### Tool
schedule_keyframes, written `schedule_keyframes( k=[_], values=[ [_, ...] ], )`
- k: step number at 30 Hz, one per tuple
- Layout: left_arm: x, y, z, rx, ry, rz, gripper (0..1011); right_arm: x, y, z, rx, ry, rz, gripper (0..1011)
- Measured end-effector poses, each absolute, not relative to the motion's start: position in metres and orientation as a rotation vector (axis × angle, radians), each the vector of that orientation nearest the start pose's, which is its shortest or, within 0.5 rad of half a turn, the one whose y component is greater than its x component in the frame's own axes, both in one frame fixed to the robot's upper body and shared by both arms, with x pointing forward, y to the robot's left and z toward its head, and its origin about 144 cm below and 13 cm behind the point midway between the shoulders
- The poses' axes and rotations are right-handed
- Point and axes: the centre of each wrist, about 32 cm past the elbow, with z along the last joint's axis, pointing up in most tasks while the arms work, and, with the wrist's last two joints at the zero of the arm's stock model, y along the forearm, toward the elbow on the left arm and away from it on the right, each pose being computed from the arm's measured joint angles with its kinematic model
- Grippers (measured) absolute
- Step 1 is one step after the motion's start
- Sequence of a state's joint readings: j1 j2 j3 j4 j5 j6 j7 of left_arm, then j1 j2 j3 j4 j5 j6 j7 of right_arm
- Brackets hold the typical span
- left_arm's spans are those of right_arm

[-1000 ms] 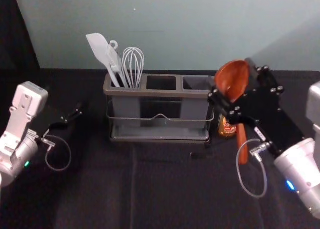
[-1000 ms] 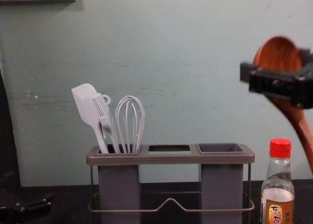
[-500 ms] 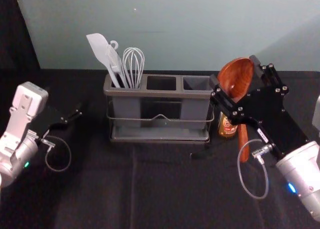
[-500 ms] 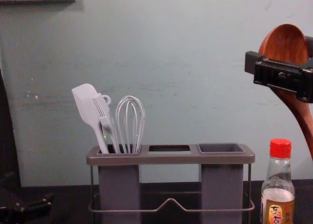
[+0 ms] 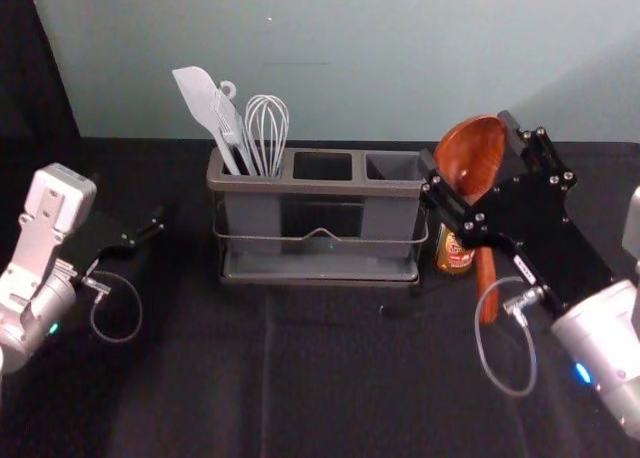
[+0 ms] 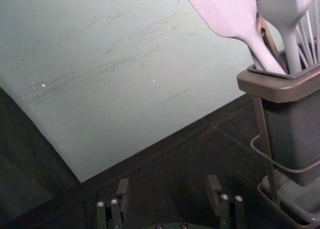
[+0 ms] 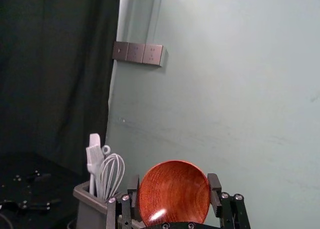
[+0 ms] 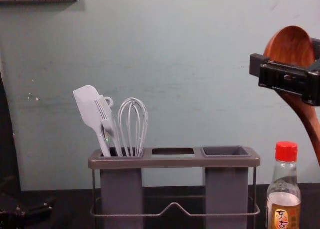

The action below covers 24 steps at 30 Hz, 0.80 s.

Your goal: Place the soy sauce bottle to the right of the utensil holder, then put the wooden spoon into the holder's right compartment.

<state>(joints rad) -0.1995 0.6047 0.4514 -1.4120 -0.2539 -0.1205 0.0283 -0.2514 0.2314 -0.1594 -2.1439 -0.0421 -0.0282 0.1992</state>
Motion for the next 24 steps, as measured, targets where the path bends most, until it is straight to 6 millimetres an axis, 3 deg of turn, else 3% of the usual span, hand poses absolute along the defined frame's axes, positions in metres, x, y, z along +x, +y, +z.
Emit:
schedule_keyframes(
  k=[4, 19, 24],
  values=[
    [0.489, 0.310, 1.140, 0.304, -0.285, 1.248, 1000, 0.382, -0.211, 1.250, 0.077, -0.429, -1.102, 837],
    [0.489, 0.310, 1.140, 0.305, -0.285, 1.248, 1000, 0.465, -0.198, 1.268, 0.169, -0.482, -1.024, 838],
    [0.489, 0.310, 1.140, 0.304, -0.285, 1.248, 1000, 0.481, -0.194, 1.273, 0.189, -0.507, -1.008, 838]
  ],
)
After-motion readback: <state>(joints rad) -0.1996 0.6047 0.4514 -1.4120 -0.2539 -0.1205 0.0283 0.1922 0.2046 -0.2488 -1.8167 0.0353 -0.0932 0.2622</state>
